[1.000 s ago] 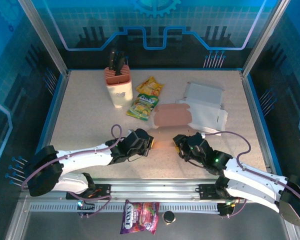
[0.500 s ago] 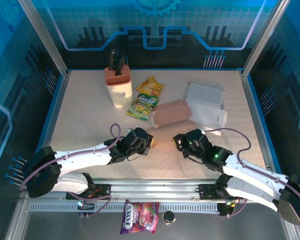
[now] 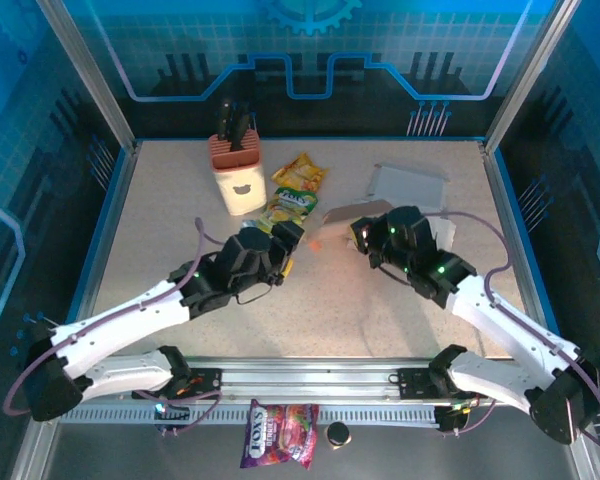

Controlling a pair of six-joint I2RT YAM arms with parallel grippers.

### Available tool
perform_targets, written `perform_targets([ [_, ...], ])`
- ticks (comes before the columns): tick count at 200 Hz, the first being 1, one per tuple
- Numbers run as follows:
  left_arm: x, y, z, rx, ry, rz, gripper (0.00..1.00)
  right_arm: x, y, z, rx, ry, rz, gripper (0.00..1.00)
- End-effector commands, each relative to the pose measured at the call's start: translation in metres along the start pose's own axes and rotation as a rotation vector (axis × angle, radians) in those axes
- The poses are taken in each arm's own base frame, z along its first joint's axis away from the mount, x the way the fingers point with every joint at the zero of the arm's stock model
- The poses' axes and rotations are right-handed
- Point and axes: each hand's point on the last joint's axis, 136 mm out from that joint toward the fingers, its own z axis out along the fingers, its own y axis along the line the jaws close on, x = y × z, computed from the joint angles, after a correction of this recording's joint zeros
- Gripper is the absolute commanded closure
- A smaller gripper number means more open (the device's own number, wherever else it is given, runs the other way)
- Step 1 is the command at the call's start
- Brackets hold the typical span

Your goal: Fold the paper box

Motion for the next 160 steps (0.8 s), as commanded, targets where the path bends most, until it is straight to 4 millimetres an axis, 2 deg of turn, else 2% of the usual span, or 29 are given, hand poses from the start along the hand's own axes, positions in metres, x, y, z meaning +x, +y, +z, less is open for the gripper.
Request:
perform_targets([
  [1, -0.023, -0.005, -0.025, -0.064, -0.063, 0.201, 0.20, -0.001, 0.033, -0.010, -0.027, 0.021, -0.052, 1.00],
  [32, -0.049, -0.036, -0.048, -0.067, -0.121, 0.359, 0.23, -0.001, 0.055, -0.030, -0.015, 0.018, -0.030, 1.00],
  [46, -0.058, -0.047, -0.053, -0.064, -0.136, 0.414, 0.24, 0.002, 0.066, -0.046, -0.007, 0.015, -0.031, 1.00],
  [57, -0.066, -0.049, -0.057, -0.071, -0.148, 0.426, 0.24, 0.003, 0.067, -0.061, 0.026, 0.011, -0.032, 1.00],
  [70, -0.075, -0.052, -0.059, -0.068, -0.151, 0.422, 0.25, 0.007, 0.063, -0.080, 0.089, 0.015, -0.016, 1.00],
  [82, -0.083, -0.053, -0.062, -0.061, -0.154, 0.409, 0.27, 0.014, 0.050, -0.095, 0.172, 0.035, 0.028, 1.00],
  [103, -0.090, -0.050, -0.065, -0.096, -0.135, 0.396, 0.29, 0.034, 0.031, -0.109, 0.288, 0.098, 0.125, 1.00],
  [122, -0.092, -0.043, -0.062, -0.147, -0.089, 0.389, 0.29, 0.049, 0.029, -0.109, 0.348, 0.134, 0.165, 1.00],
  [134, -0.093, -0.033, -0.057, -0.185, -0.049, 0.369, 0.29, 0.051, 0.034, -0.101, 0.359, 0.137, 0.173, 1.00],
  [145, -0.094, -0.023, -0.052, -0.225, -0.012, 0.343, 0.29, 0.051, 0.035, -0.087, 0.378, 0.138, 0.192, 1.00],
  [160, -0.092, -0.010, -0.044, -0.275, 0.046, 0.313, 0.30, 0.053, 0.032, -0.057, 0.389, 0.172, 0.242, 1.00],
])
